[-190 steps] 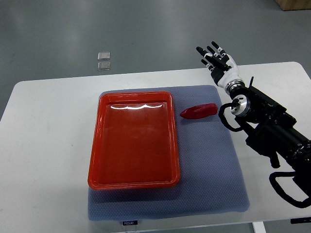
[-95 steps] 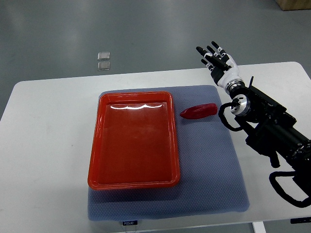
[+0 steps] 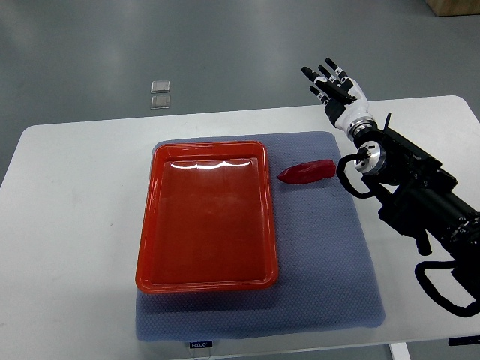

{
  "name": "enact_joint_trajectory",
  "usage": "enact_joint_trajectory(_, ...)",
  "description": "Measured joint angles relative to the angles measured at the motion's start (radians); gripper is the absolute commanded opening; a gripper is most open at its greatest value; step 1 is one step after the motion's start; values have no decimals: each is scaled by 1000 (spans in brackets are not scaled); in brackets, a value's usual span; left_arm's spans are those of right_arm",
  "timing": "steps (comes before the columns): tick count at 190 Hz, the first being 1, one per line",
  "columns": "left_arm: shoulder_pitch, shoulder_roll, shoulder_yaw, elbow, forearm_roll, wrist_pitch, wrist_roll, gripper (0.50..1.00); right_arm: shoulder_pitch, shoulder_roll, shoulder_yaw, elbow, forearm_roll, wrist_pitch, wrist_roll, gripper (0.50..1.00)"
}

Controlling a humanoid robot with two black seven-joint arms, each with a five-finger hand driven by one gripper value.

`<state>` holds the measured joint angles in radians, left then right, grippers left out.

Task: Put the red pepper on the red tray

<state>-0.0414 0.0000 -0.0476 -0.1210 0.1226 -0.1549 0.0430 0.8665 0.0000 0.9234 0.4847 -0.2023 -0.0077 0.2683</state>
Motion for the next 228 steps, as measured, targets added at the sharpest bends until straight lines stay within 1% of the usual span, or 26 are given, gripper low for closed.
enact_joint_trajectory(64, 0, 0, -1, 0, 0, 0, 0, 1000, 7, -1, -2, 30, -4, -21, -2, 921)
enact_joint_trajectory(170, 0, 0, 0, 0, 0, 0, 0, 1000, 33, -3, -41, 38, -6, -37, -10, 921)
enact_joint_trajectory(206, 0, 0, 0, 0, 0, 0, 0, 1000, 60, -5, -144, 61, -19, -56, -11, 921)
enact_joint_trajectory(228, 0, 0, -1, 0, 0, 0, 0, 1000, 93, -25, -231, 64, -42, -58, -11, 921)
